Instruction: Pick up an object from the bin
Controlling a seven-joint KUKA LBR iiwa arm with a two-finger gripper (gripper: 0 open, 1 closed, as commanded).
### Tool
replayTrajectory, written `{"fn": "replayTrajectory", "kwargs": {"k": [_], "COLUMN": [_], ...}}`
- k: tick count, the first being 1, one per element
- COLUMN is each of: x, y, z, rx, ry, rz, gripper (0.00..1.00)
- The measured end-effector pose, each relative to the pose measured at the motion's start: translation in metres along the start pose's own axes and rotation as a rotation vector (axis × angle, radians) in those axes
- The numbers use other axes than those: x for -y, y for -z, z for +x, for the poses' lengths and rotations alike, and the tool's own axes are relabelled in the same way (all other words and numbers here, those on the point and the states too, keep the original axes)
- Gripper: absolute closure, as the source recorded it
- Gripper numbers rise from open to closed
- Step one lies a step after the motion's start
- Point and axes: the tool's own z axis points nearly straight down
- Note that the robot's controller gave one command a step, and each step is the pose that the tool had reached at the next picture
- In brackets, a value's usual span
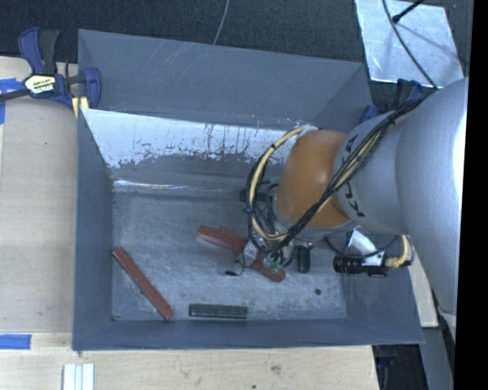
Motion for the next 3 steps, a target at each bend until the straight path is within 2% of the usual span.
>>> {"fn": "replayTrajectory", "kwargs": {"k": [3], "x": [0.000], "y": [0.021], "z": [0.000], "rx": [-0.001], "ry": [0.001], "rz": [0.000], "gripper": [1.00]}}
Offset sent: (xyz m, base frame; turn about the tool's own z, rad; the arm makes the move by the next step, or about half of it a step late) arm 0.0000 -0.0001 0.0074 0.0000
